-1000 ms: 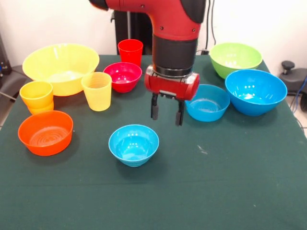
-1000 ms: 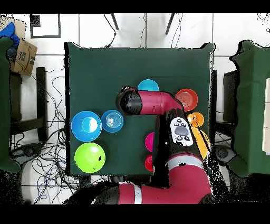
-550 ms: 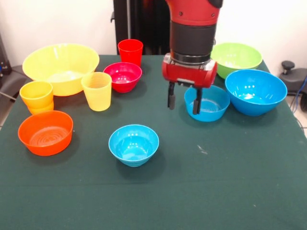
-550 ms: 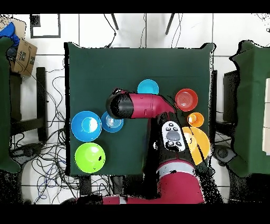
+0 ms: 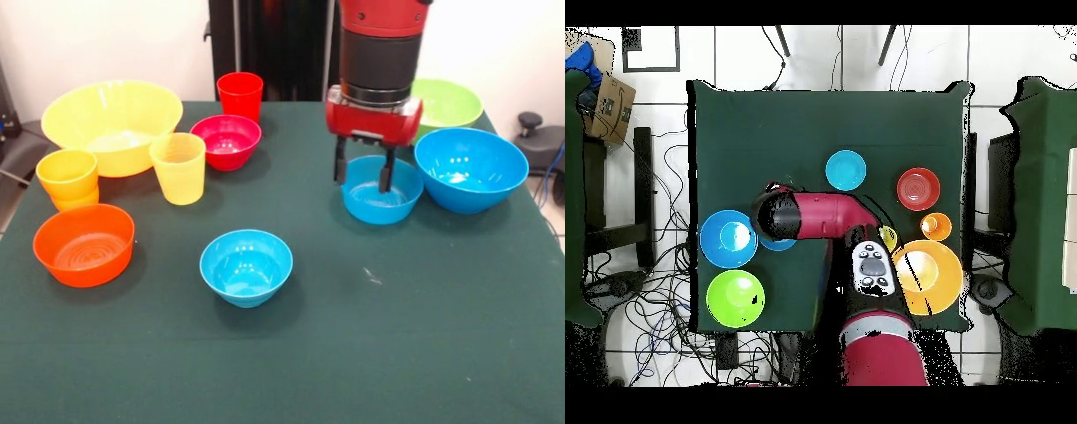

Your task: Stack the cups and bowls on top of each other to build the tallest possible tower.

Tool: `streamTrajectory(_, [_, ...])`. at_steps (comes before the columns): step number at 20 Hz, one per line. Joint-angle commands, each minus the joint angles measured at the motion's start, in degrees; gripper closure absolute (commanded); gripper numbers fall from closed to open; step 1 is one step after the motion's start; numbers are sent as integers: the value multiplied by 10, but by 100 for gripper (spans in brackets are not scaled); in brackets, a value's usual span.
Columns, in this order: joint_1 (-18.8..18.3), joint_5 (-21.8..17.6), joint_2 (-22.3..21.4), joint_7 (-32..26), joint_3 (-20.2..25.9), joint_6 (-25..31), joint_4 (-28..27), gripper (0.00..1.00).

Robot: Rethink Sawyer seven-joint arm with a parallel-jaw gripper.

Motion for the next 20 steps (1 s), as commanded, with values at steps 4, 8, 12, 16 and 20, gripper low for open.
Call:
streamTrajectory(4, [81, 57, 19, 152, -20, -22, 44, 0])
streamTrajectory(8, [96, 74, 29, 151, -30, -26, 37, 0])
streamTrajectory(12, [120, 95, 37, 169, -39, -37, 40, 0])
streamTrajectory(16, [136, 110, 37, 178, -39, -46, 56, 0])
streamTrajectory(20, [141, 115, 28, 174, -40, -49, 74, 0])
